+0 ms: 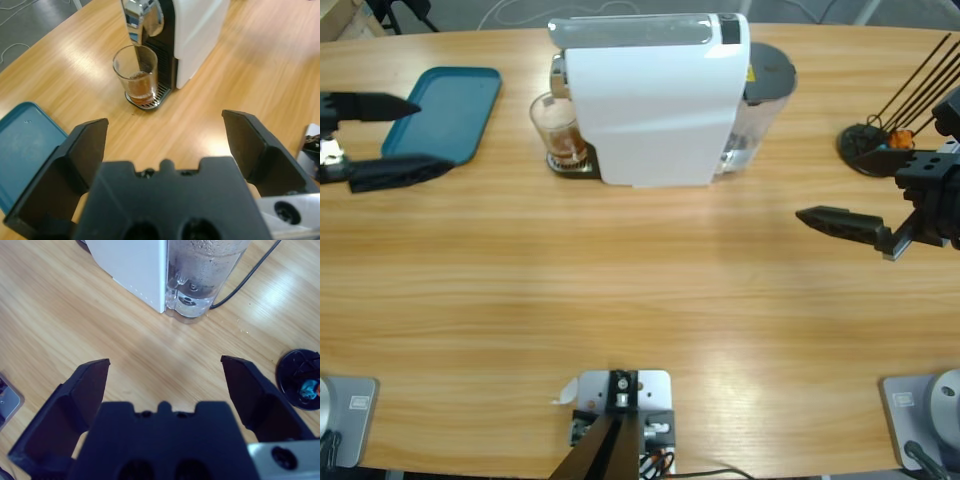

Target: Pour coffee

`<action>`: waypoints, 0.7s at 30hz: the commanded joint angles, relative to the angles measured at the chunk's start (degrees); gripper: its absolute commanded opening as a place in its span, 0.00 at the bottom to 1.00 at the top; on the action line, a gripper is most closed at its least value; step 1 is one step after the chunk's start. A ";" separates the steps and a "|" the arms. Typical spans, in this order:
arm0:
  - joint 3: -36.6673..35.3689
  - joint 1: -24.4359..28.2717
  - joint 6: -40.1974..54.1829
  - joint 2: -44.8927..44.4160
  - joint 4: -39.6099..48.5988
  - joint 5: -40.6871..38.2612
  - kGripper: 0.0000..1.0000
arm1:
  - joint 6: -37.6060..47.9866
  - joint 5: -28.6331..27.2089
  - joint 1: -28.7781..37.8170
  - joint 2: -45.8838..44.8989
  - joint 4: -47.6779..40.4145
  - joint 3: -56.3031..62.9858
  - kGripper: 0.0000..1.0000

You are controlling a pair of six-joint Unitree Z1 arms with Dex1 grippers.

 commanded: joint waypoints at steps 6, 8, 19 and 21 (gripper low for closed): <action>-11.74 4.11 7.65 19.20 -0.60 -7.29 1.00 | 0.77 0.73 0.49 2.58 -0.14 1.45 1.00; -12.42 3.97 9.64 21.03 -0.60 -7.29 1.00 | 0.77 0.71 0.49 3.21 -0.14 1.34 1.00; -13.48 0.95 14.60 25.76 -1.67 -4.18 1.00 | 0.77 2.24 0.49 3.07 3.90 -0.68 1.00; -13.48 0.93 15.14 26.76 -2.78 -3.95 1.00 | 0.77 2.24 0.49 3.09 4.45 -0.86 1.00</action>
